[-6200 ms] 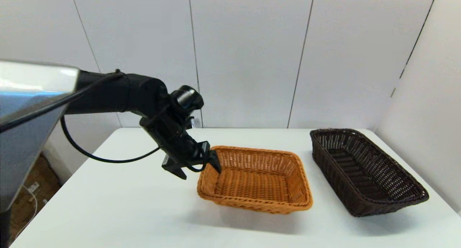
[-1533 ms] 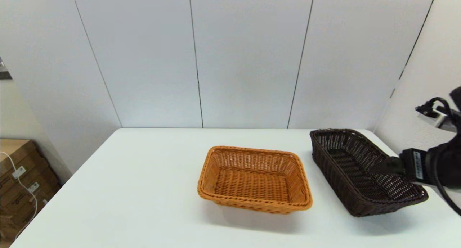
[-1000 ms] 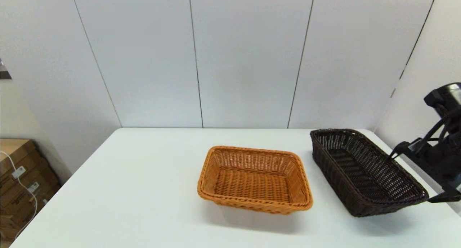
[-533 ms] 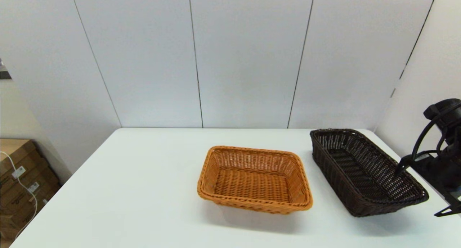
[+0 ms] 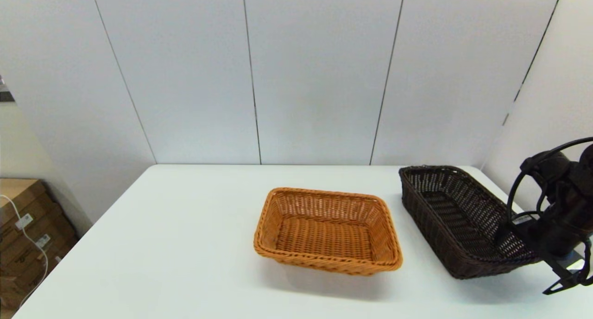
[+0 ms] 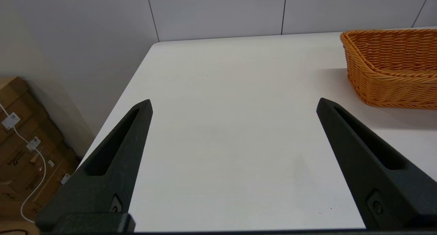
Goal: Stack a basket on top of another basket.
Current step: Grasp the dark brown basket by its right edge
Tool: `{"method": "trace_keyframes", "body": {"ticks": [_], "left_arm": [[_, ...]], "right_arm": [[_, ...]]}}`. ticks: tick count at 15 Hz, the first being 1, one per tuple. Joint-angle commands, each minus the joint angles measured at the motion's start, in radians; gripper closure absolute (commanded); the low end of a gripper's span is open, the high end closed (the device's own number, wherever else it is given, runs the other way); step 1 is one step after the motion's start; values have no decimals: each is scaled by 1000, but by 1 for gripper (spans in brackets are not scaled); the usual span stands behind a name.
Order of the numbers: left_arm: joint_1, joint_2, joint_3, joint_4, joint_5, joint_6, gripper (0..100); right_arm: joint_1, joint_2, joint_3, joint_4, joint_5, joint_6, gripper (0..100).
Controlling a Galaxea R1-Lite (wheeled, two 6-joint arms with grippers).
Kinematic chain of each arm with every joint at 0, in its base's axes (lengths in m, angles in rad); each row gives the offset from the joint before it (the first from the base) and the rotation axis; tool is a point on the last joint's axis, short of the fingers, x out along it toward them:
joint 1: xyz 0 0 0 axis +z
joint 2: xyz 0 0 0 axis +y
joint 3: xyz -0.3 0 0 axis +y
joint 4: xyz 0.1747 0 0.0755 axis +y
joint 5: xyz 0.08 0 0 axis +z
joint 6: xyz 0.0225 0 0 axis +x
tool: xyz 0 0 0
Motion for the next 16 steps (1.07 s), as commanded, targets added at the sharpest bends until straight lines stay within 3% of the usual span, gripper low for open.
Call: {"method": "trace_keyframes", "body": {"ticks": [1,2,3,12,16], "left_arm": [[0,1,2,0,0,0,0],[0,1,2,0,0,0,0],[0,1,2,0,-1,0,0],[0,1,2,0,0,0,0],[0,1,2,0,0,0,0]], "right_arm": [[0,44,4,5,20,7,0],[-2,46,4,5,20,7,0],[0,46,8,4,20,7,100],[-6,93,11,2,51,6,100],[-29,72,5,-10,106,6,100]]}}
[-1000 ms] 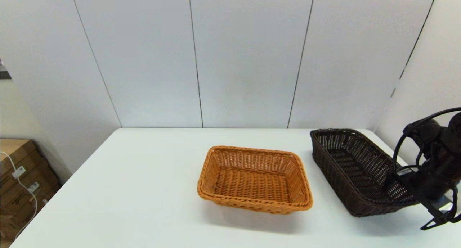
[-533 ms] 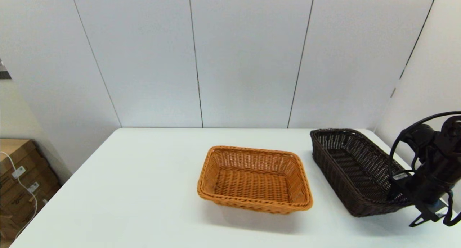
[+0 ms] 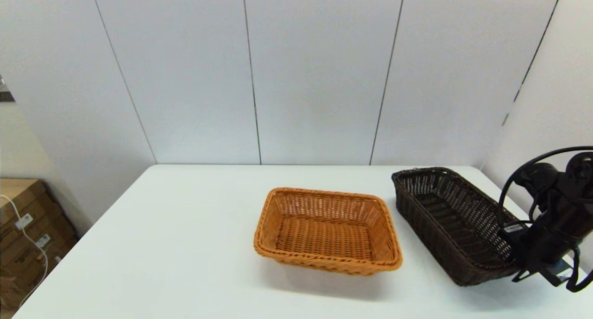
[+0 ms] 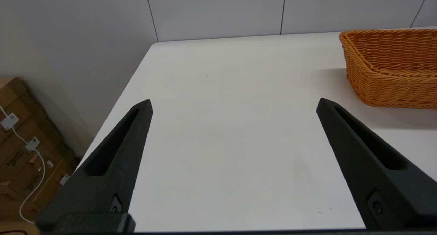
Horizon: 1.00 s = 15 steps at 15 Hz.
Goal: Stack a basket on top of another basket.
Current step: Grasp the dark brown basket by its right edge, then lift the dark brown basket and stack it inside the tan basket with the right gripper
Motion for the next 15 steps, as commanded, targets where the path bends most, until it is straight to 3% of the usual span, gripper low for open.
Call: {"method": "trace_keyframes", "body": {"ticks": [1,5,8,15], "left_arm": [[1,1,2,0,0,0,0],[1,1,2,0,0,0,0],[1,1,2,0,0,0,0],[1,1,2,0,0,0,0]], "right_arm": [[-27,-21,-8,0,50,5,100],[-79,-54,-25,-9,111,4,100],[-123,-73,-26,-25,190,-1,100],[-188,-150,-29,-58,282,-2,100]]}}
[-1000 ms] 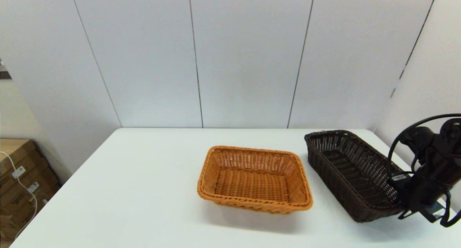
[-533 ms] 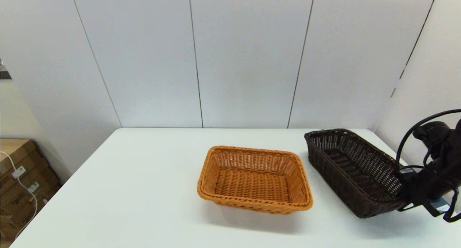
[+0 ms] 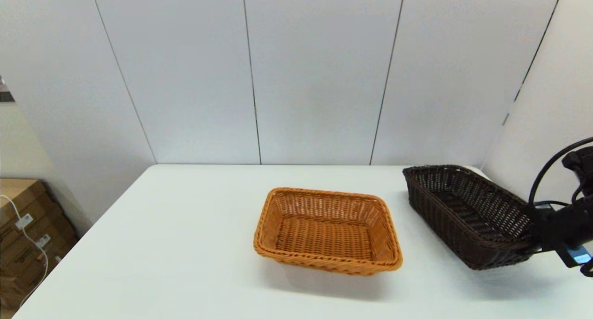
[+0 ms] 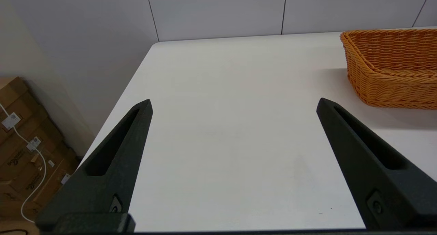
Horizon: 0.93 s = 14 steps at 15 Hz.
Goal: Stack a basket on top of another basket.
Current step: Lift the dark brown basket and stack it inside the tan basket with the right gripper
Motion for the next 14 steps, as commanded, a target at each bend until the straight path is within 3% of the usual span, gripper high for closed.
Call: {"method": "trace_keyframes", "body": {"ticks": [1,6,8,10,11,14], "left_arm": [[0,1,2,0,0,0,0],[0,1,2,0,0,0,0],[0,1,2,0,0,0,0],[0,1,2,0,0,0,0],[0,1,2,0,0,0,0],[0,1,2,0,0,0,0]], "right_arm": [[-41,-48,-2,-11,50,4,100],[-92,-58,-1,-11,159,-16,100],[-95,-74,-2,-7,174,-29,100],[-95,-117,-5,-1,251,-55,100],[-87,-140,-13,9,263,-69,100],[-40,-185,-53,113,268,-215,100]]}}
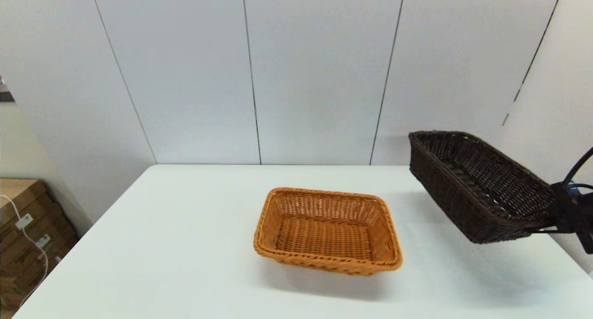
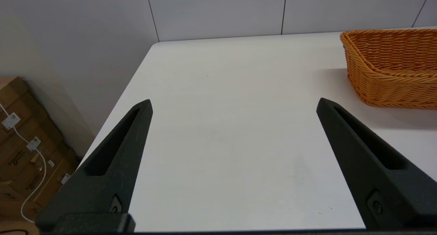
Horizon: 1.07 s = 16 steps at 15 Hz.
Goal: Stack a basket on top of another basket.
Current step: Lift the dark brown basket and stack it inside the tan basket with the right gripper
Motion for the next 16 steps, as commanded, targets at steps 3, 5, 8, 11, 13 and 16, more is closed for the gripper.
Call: {"method": "trace_keyframes", "body": {"ticks": [3,5,8,11,13,16], "left_arm": [[0,1,2,1,0,0,0],[0,1,2,0,0,0,0],[-1,1,2,0,0,0,0],[-1,1,2,1,0,0,0],[-1,1,2,0,0,0,0],[-1,1,2,0,0,0,0]], "right_arm": [[53,-109,-75,191,32,-258,100],[90,-129,-87,240,32,-327,100],[147,-142,-141,366,35,-473,100],[204,-111,-245,524,37,-606,100],[253,-54,-321,571,31,-631,100],[316,26,-414,610,28,-631,100]]}}
